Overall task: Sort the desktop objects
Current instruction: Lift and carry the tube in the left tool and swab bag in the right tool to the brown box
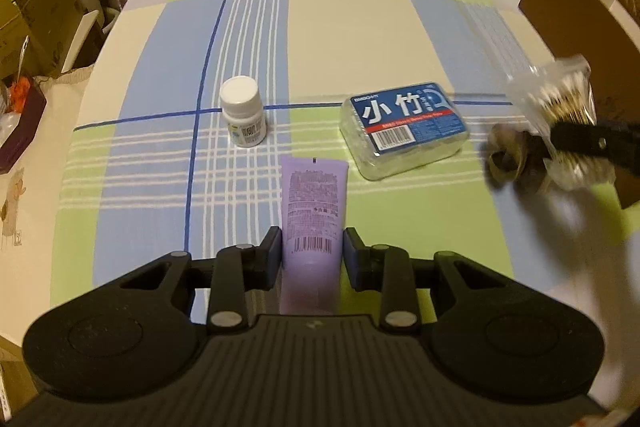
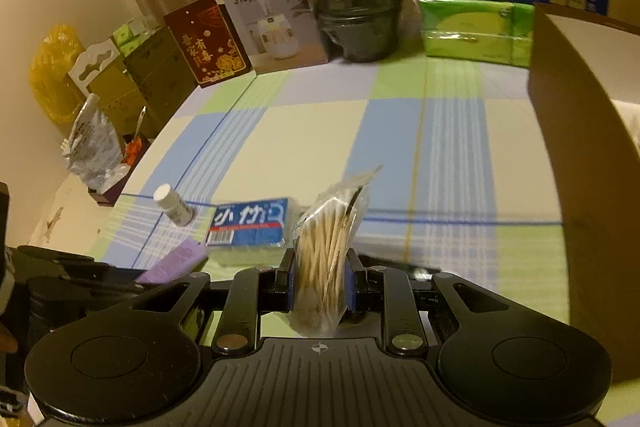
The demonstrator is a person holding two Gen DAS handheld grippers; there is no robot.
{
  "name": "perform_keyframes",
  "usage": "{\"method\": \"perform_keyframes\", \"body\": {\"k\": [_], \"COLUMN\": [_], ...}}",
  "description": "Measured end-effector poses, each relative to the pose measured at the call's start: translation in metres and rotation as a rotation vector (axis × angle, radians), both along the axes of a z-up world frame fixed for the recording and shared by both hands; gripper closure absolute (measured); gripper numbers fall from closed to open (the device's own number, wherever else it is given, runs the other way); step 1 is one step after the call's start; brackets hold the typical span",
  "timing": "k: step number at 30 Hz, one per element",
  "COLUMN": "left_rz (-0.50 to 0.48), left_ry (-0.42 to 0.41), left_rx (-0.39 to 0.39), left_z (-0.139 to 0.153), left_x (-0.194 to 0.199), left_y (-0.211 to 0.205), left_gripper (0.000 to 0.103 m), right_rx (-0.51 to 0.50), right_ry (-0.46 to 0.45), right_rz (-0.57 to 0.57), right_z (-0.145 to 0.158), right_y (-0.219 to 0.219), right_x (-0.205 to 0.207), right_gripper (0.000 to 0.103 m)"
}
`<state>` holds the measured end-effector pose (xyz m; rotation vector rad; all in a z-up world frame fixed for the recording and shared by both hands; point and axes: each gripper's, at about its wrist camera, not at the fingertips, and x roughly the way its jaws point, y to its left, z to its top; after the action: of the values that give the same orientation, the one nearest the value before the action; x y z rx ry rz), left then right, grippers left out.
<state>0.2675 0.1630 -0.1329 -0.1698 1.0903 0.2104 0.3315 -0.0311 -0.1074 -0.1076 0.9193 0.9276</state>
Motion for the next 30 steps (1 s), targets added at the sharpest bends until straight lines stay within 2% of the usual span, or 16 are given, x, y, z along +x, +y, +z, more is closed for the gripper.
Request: {"method": "perform_keyframes", "body": {"k": [8, 16, 18, 20, 21, 24, 27, 29, 30], "left_rz": [0.0, -0.022, -0.024, -0.029, -0.035, -0.047, -0.06, -0.065, -0.072], "left_ry": [-0.05, 0.032, 0.044, 0.048, 0.048, 0.059, 0.073, 0.07, 0.071], "left_rx": [-0.013, -0.032, -0.031, -0.017, -0.011, 0.013, 0.039, 0.041, 0.04], "left_z": [0.026, 0.005, 0.002, 0.001, -0.001, -0.006, -0.011, -0.009, -0.008], "left_x": [-0.027, -0.051, -0.054, -0.054, -0.052, -0.043, -0.035, -0.035, -0.035], "left_y": [-0.016, -0.046, -0.049, -0.053, -0.054, -0.058, -0.06, -0.06, -0.061], "left_gripper": [0.076, 0.076, 0.072, 0.056, 0.054, 0.054, 0.061, 0.073, 0.073], "right_rx": [0.015, 0.001, -0.005, -0.009, -0.01, -0.007, -0.008, -0.009, -0.009], "right_ry": [0.008, 0.036, 0.044, 0.048, 0.049, 0.047, 0.04, 0.039, 0.04], "right_rz": [-0.01, 0.01, 0.013, 0.013, 0.014, 0.016, 0.02, 0.02, 0.021], "right_z": [0.008, 0.005, 0.003, 0.003, 0.002, 0.004, 0.006, 0.006, 0.006], "right_y": [-0.039, -0.068, -0.074, -0.079, -0.081, -0.086, -0.091, -0.094, -0.096], "right_x": [-0.013, -0.027, -0.029, -0.03, -0.031, -0.033, -0.036, -0.037, -0.037], "right_gripper": [0.083, 0.083, 0.083, 0.083, 0.083, 0.083, 0.083, 0.083, 0.083]}}
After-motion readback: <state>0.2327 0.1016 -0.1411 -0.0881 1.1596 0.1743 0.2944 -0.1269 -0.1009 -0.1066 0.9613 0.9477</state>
